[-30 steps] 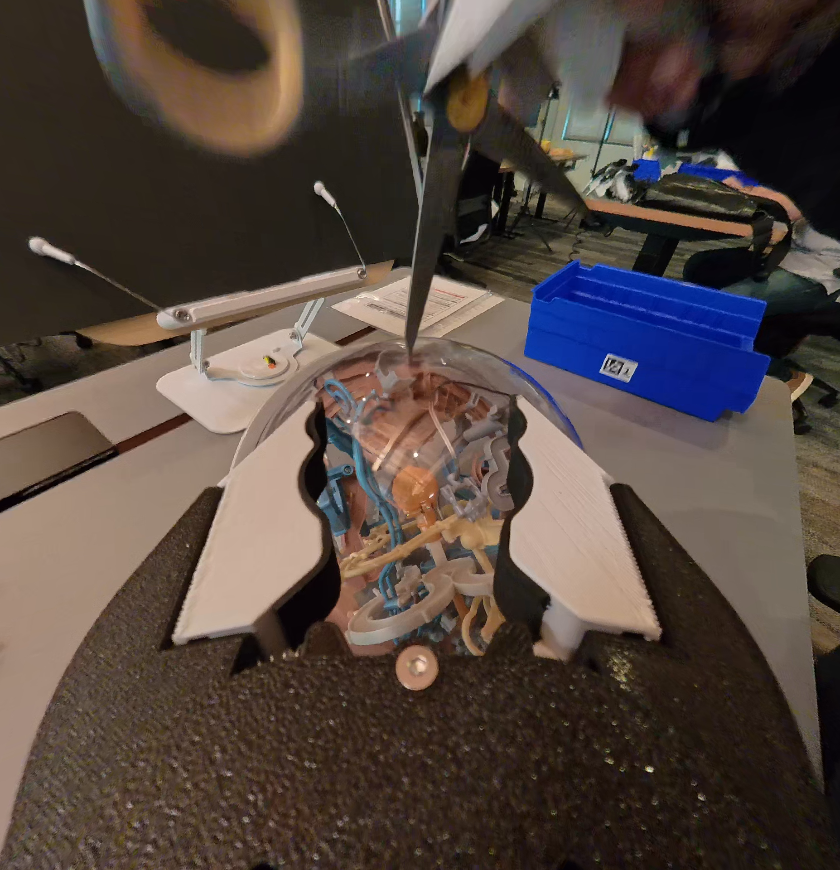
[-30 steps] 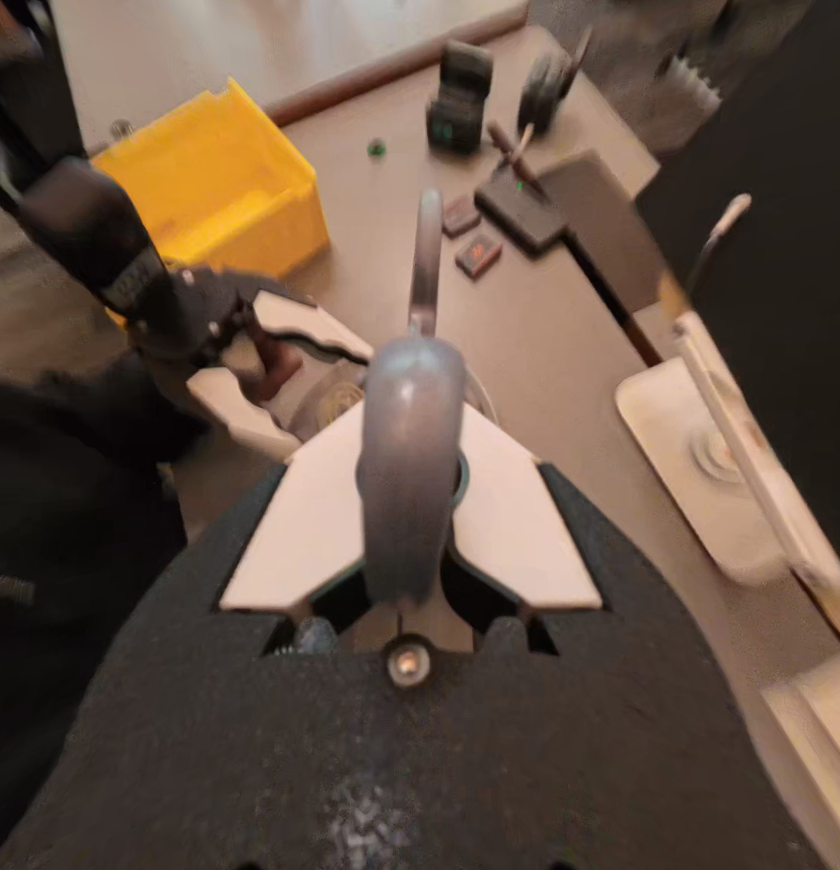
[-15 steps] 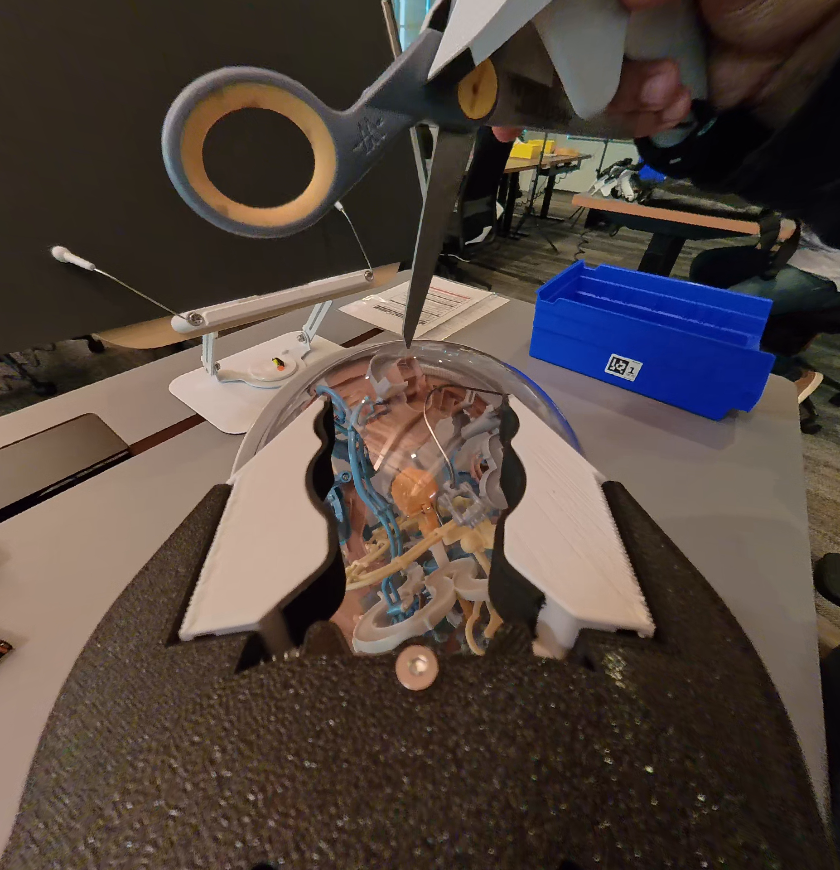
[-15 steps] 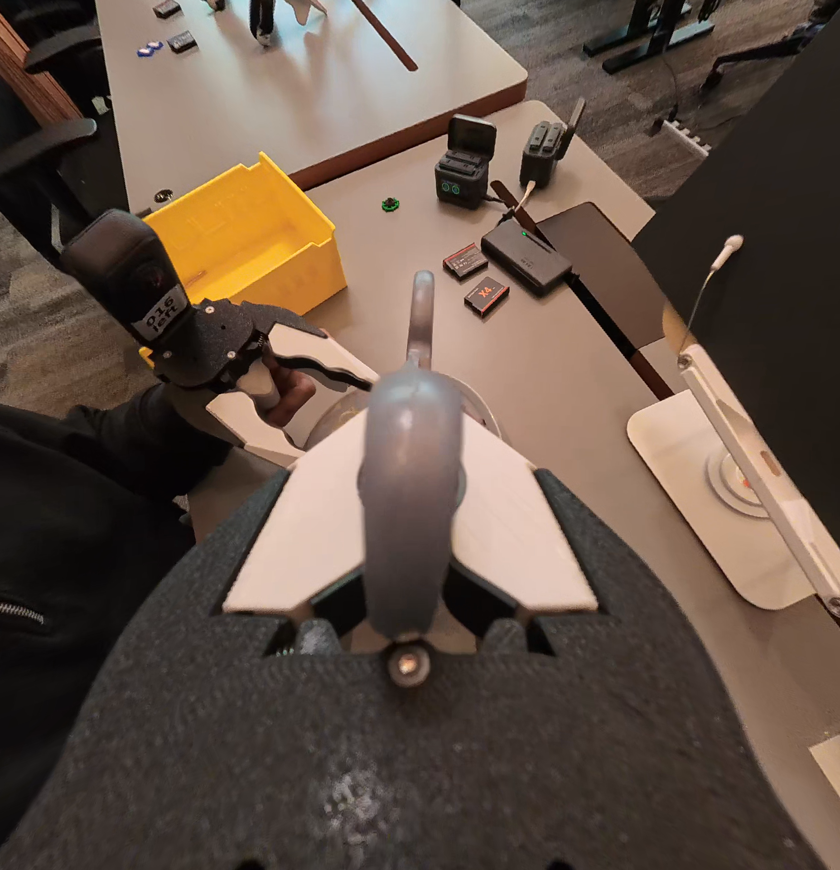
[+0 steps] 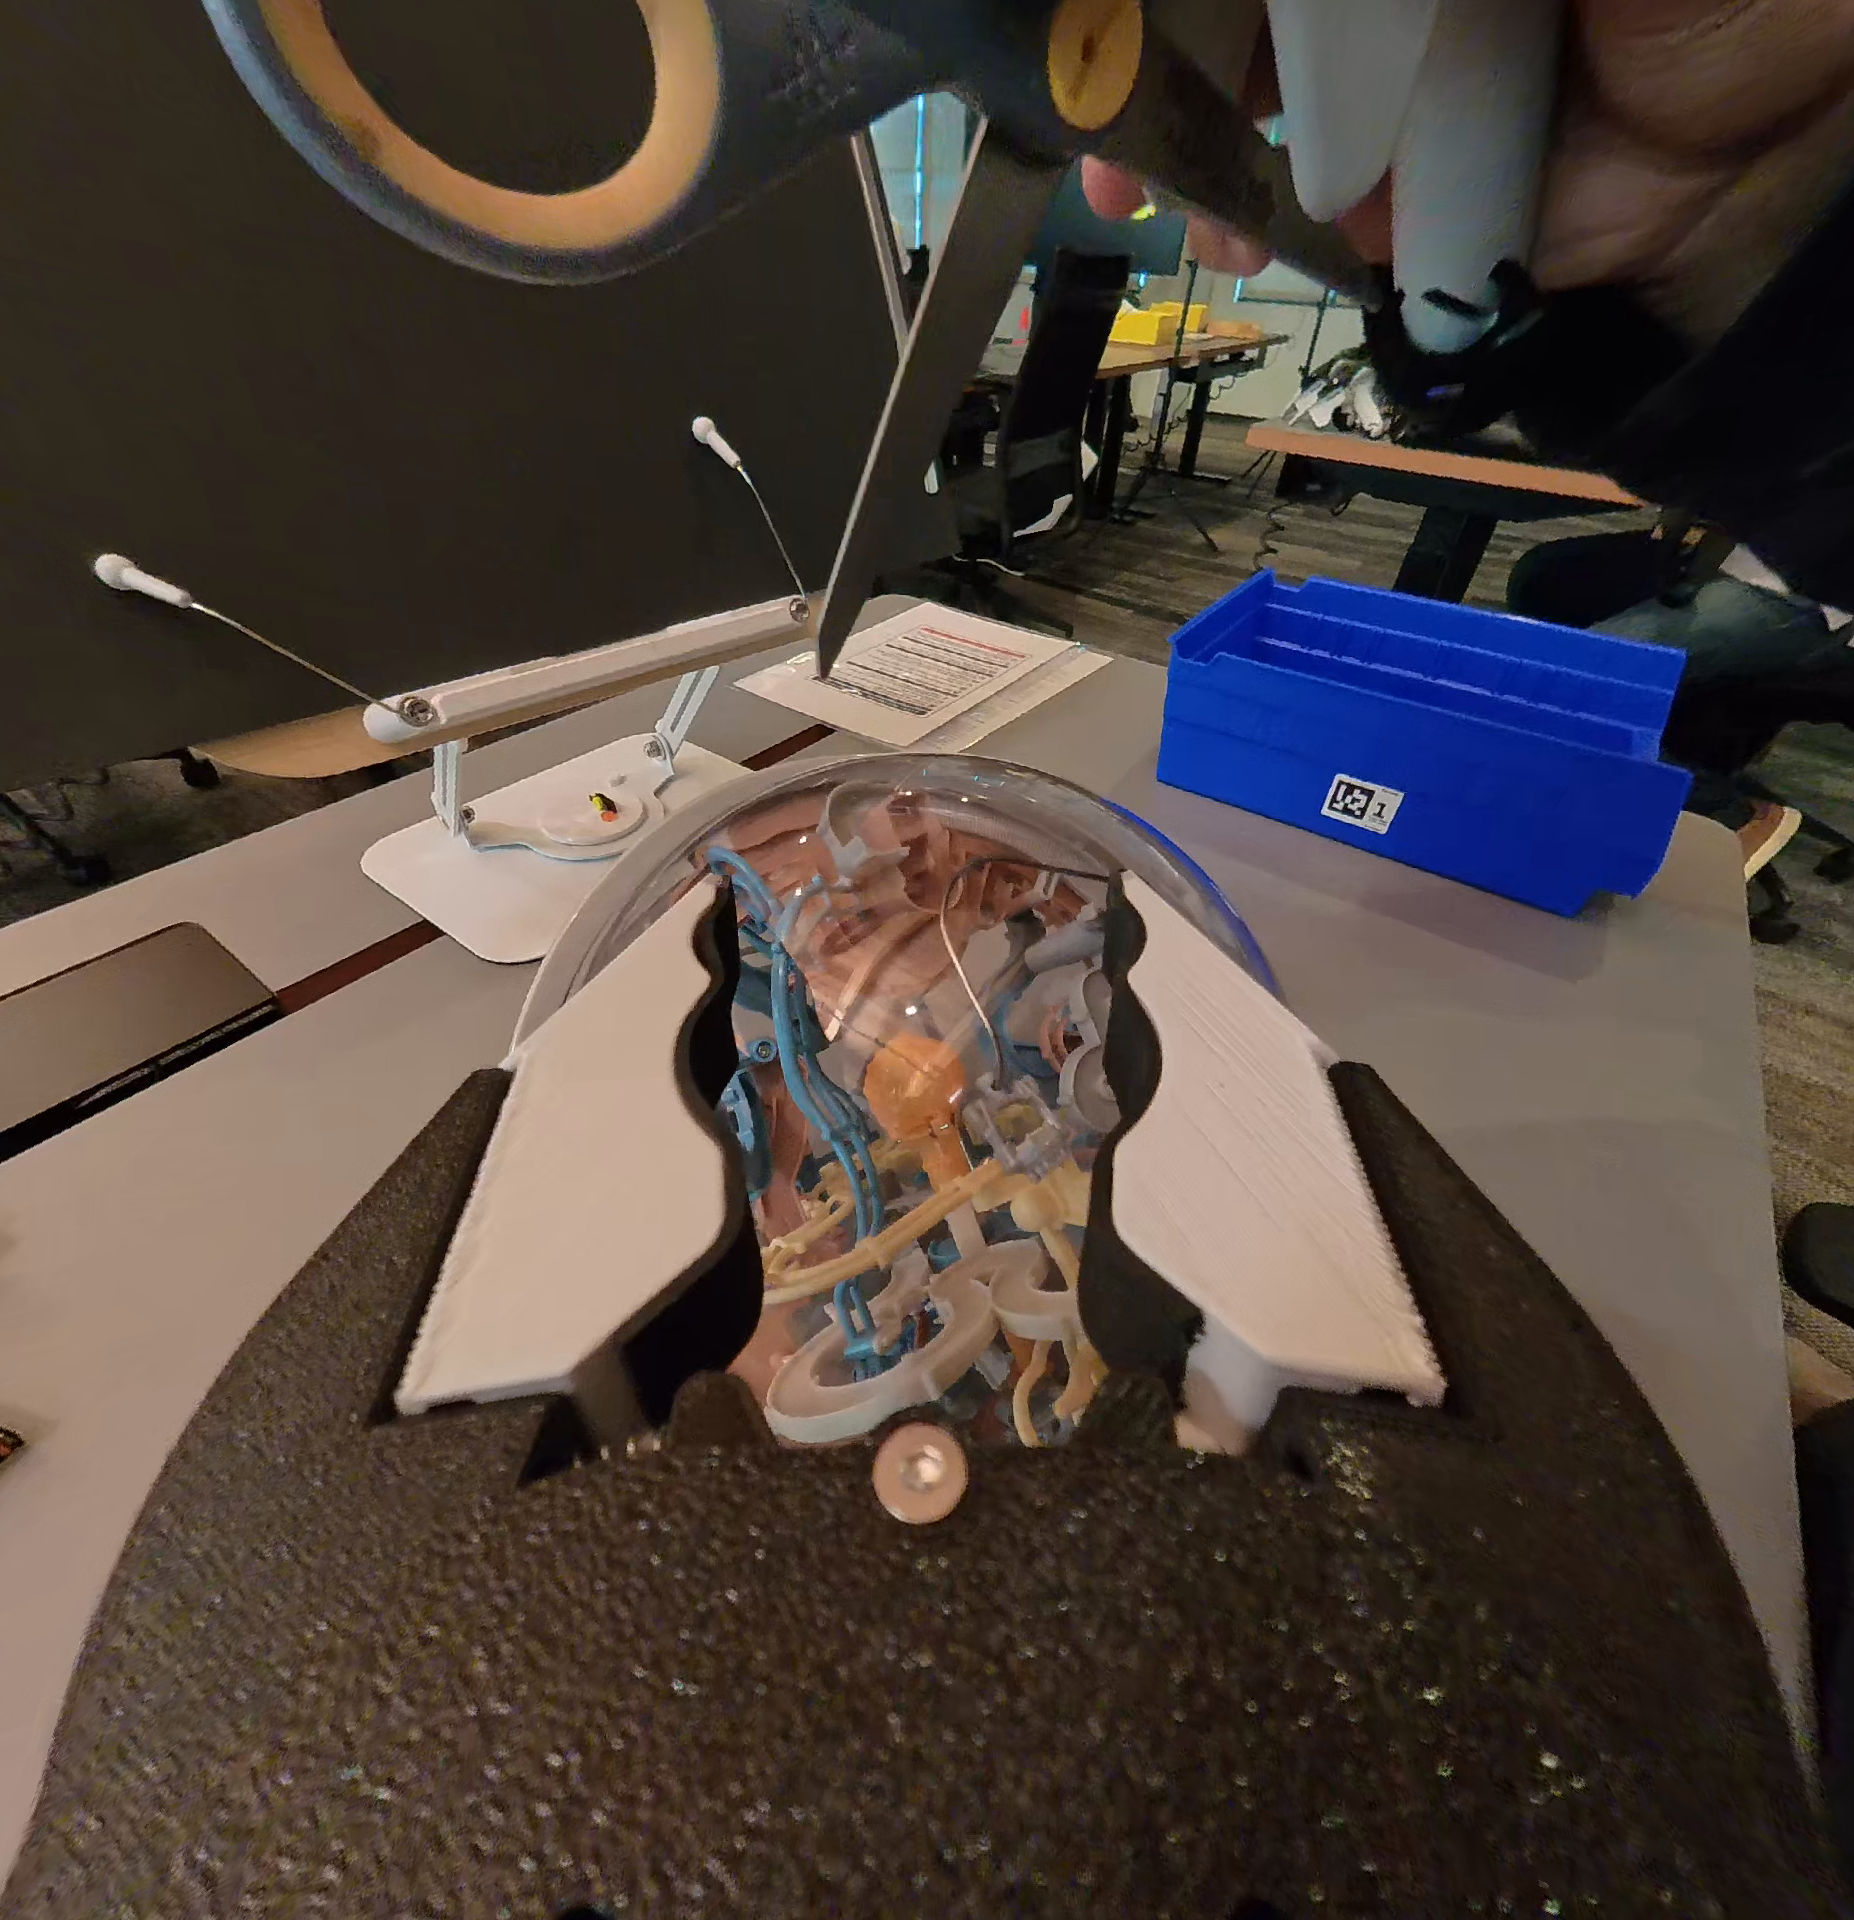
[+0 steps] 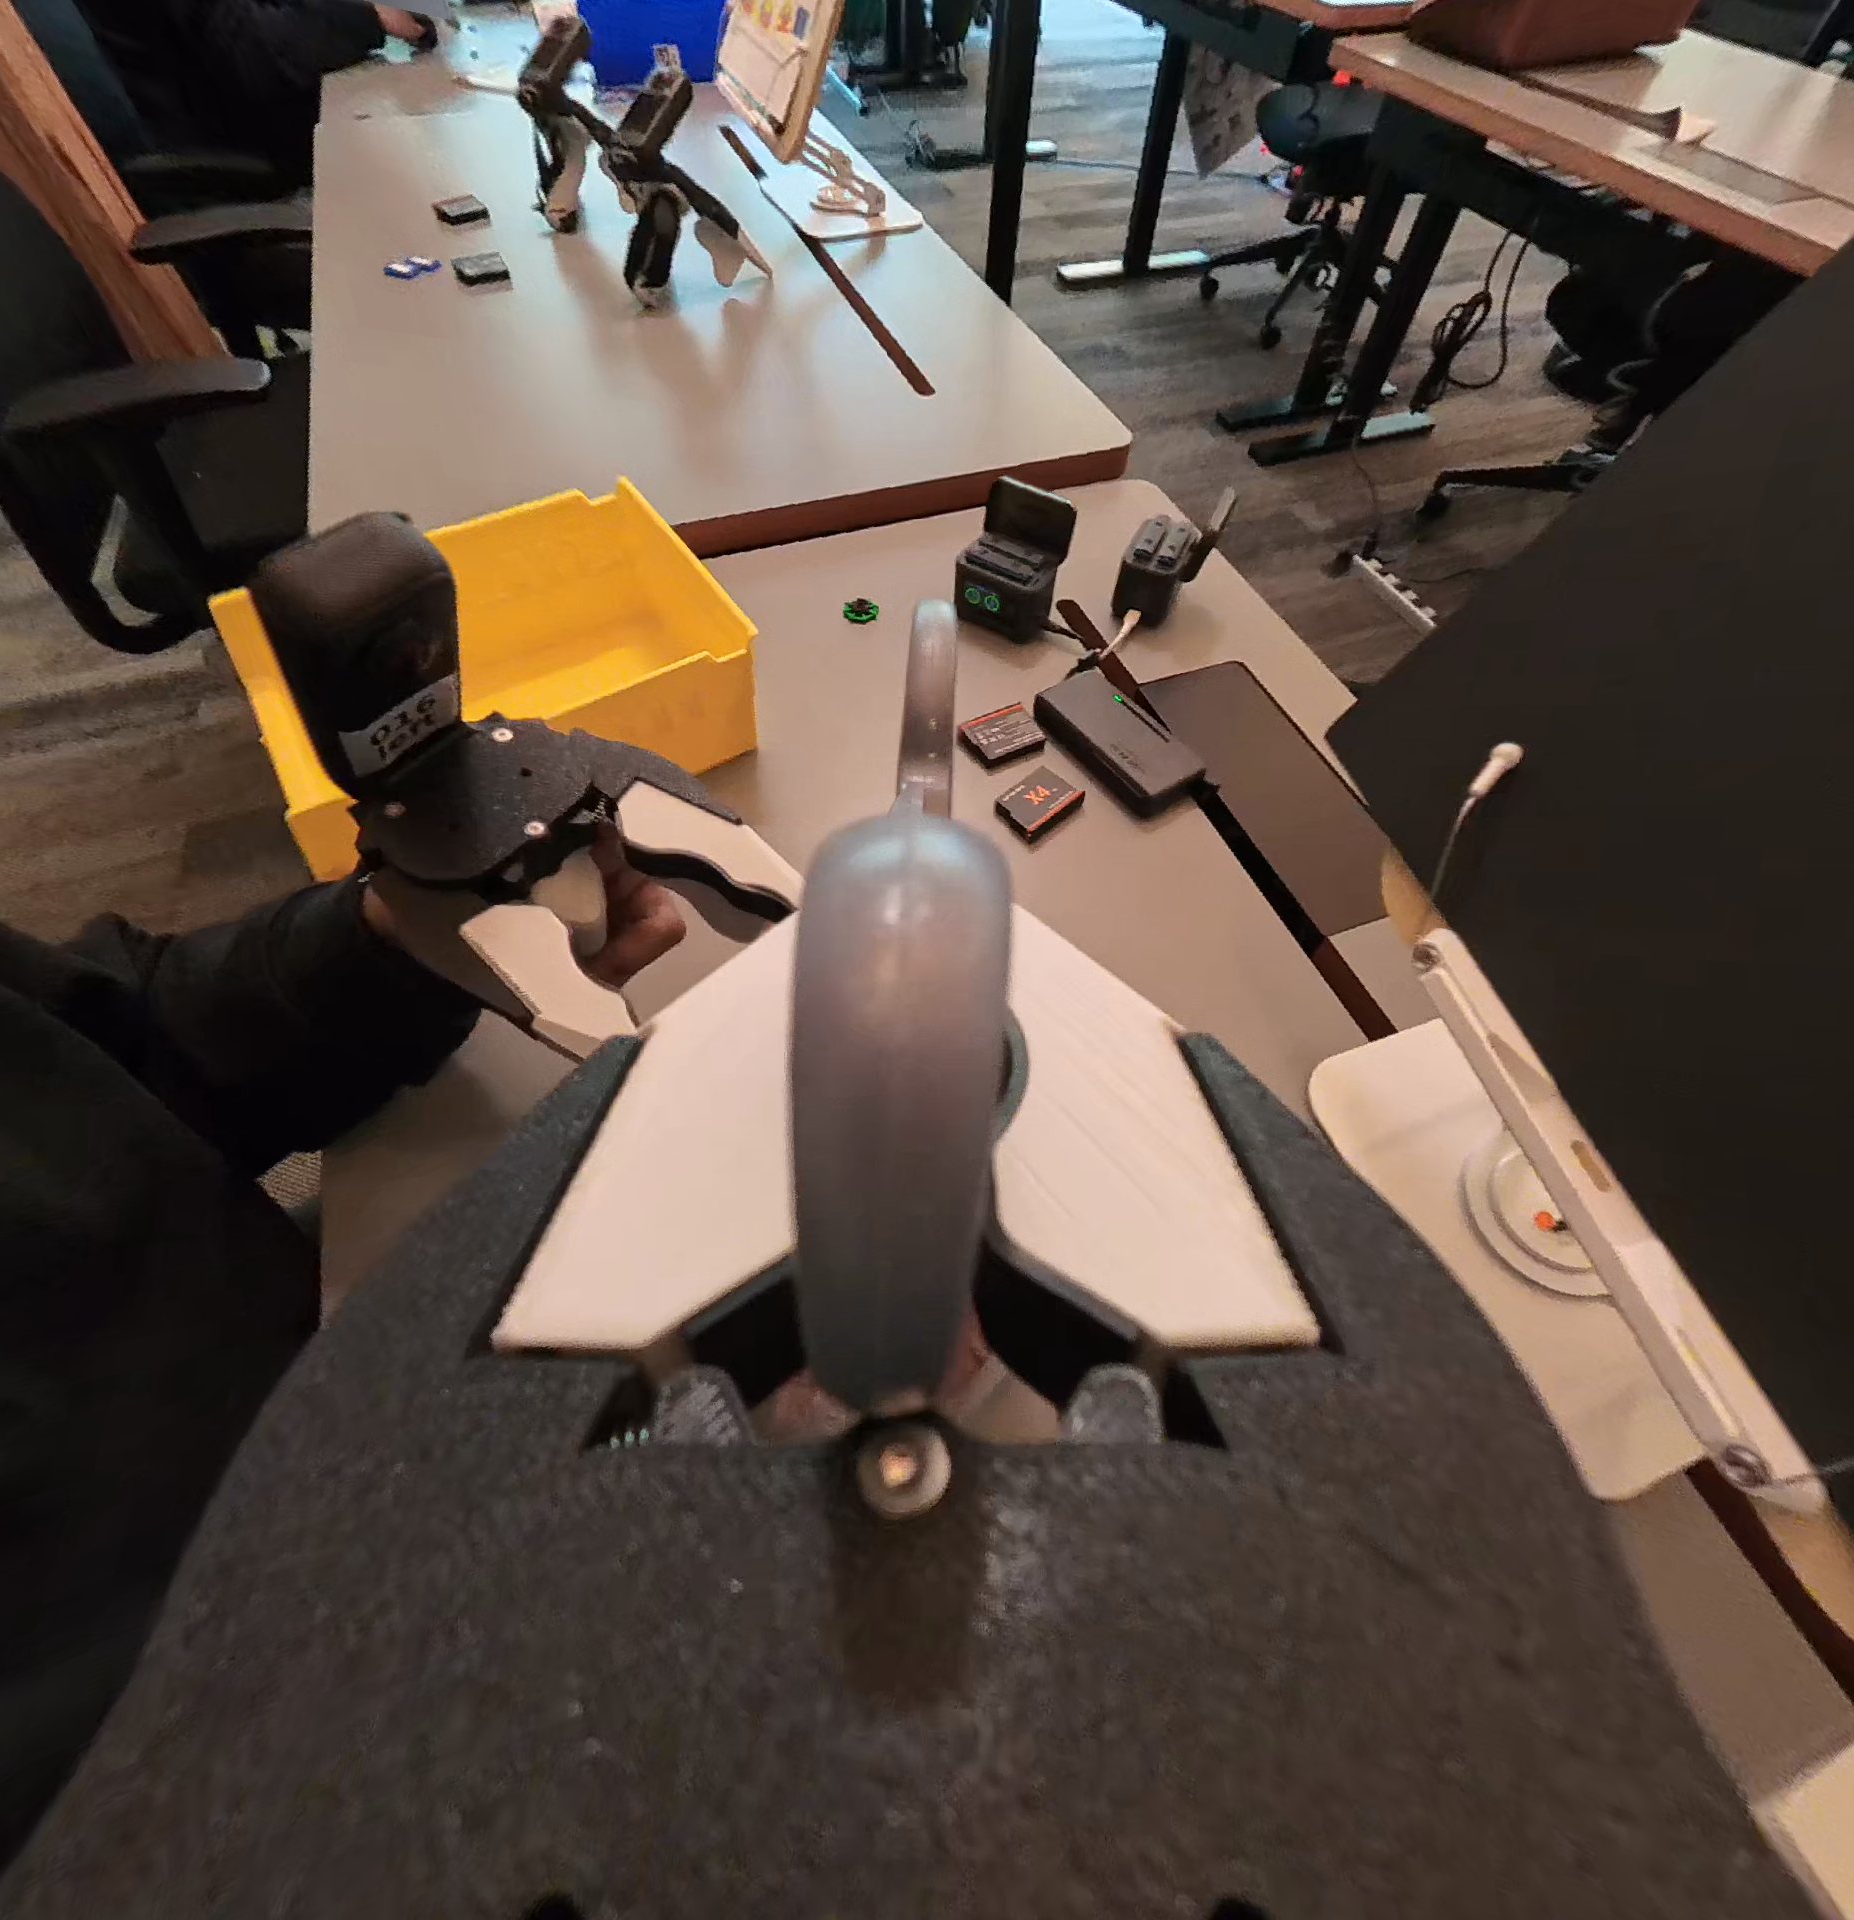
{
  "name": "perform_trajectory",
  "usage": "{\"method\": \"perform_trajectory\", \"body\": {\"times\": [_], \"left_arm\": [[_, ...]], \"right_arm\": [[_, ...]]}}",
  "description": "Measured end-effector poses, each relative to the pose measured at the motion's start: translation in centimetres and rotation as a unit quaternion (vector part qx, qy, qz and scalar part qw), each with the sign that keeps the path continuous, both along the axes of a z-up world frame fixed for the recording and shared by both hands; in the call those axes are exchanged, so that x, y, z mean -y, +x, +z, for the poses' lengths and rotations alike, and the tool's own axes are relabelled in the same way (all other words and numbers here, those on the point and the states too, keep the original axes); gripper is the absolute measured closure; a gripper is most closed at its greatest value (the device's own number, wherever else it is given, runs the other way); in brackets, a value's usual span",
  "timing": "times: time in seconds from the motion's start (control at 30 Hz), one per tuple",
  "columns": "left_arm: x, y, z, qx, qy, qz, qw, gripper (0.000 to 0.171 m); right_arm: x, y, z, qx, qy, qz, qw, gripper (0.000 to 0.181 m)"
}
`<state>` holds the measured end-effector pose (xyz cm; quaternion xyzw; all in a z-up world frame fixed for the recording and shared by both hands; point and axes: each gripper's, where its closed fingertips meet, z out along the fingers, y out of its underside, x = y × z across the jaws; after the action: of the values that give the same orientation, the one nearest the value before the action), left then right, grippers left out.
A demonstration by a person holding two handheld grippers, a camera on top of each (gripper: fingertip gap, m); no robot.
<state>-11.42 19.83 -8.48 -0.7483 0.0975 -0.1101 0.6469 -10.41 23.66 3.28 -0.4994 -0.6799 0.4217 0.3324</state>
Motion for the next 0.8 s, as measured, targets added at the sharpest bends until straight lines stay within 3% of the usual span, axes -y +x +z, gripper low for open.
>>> {"method": "perform_trajectory", "body": {"times": [0.03,0.17,0.27,0.4,0.53,0.63,0.7,0.8], "left_arm": [[0.1,-0.1,0.2,0.006,0.004,-0.002,1.0,0.101],[1.4,-0.4,3.1,0.079,0.067,-0.02,0.994,0.101],[3.0,-0.5,6.3,0.17,0.125,-0.056,0.976,0.101],[3.2,0.3,7.1,0.208,0.123,-0.074,0.968,0.102],[4.0,1.2,8.4,0.247,0.151,-0.101,0.952,0.142],[5.1,2.3,9.4,0.275,0.151,-0.154,0.937,0.154],[6.0,3.0,10.6,0.308,0.161,-0.19,0.918,0.165],[6.2,3.6,11.0,0.297,0.166,-0.188,0.921,0.165]], "right_arm": [[0.2,0.0,0.0,-0.005,-0.014,0.004,1.0,0.167],[1.7,1.0,-0.4,-0.012,-0.095,0.033,0.995,0.168],[3.1,1.7,-1.6,-0.004,-0.108,0.058,0.992,0.167],[5.1,2.7,-2.9,0.006,-0.117,0.096,0.988,0.166],[6.7,3.8,-3.8,0.027,-0.1,0.128,0.986,0.165],[7.1,4.4,-3.2,0.014,-0.102,0.132,0.986,0.162],[6.8,4.0,-2.3,-0.008,-0.127,0.123,0.984,0.143],[6.3,4.4,1.2,-0.105,-0.181,0.111,0.972,0.143]]}}
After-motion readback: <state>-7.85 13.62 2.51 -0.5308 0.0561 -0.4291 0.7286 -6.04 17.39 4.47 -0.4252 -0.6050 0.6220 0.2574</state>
